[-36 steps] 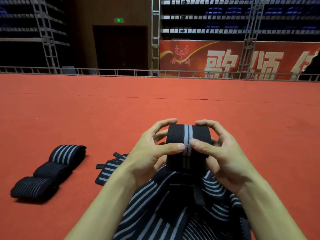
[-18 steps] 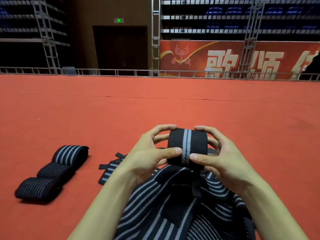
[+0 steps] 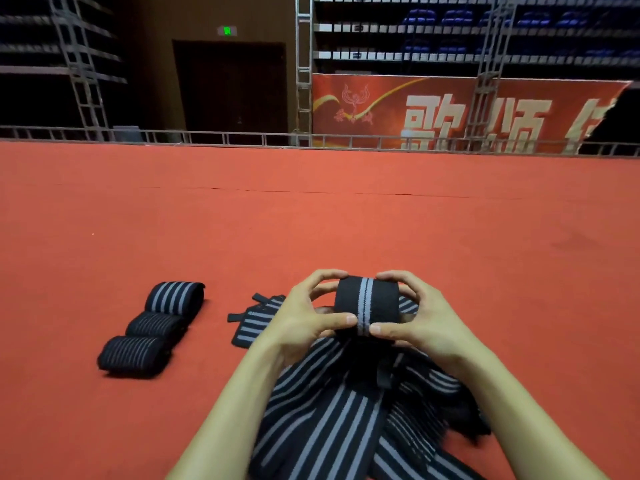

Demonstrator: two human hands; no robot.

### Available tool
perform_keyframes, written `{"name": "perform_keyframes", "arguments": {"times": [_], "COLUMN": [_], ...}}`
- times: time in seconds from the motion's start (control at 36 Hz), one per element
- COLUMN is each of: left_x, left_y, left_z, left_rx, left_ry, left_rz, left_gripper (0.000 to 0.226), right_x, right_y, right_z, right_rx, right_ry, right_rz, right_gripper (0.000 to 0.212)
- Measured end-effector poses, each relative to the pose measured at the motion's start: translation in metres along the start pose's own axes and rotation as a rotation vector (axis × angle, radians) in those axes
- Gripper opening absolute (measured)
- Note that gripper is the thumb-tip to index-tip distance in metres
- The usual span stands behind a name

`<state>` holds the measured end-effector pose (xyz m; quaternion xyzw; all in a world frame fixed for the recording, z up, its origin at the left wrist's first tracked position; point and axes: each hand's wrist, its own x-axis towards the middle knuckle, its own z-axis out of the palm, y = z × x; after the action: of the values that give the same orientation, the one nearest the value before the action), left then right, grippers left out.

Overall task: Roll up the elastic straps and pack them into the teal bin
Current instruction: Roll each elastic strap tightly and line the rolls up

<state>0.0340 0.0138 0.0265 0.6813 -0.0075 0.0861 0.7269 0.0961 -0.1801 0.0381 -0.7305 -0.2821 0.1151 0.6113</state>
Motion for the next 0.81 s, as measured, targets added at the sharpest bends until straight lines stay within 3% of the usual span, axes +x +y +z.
{"name": "perform_keyframes", "arguments": {"times": [0.28, 0.47, 0.81], "left_x": [-0.101, -0.176, -0.224], "left_y": [0.034, 0.019, -0.016], "left_z": [-0.075, -0.151, -0.241], "left_rx": [0.095, 0.161, 0.135], "left_ry": [0.12, 0.253, 0.378], "left_rz": [0.026, -0.048, -0.129], "left_gripper": [0.057, 0.06, 0.062], "right_x": [-0.024, -0.034, -0.02], "right_y": [-0.039, -0.018, 0.011], "right_z": [0.103, 0.211, 0.326], "right_rx": [-0.001, -0.062, -0.271], "right_ry": [-0.127, -0.22, -0.17], "right_rz": [-0.012, -0.02, -0.05], "right_gripper": [0.065, 0.068, 0.074]}}
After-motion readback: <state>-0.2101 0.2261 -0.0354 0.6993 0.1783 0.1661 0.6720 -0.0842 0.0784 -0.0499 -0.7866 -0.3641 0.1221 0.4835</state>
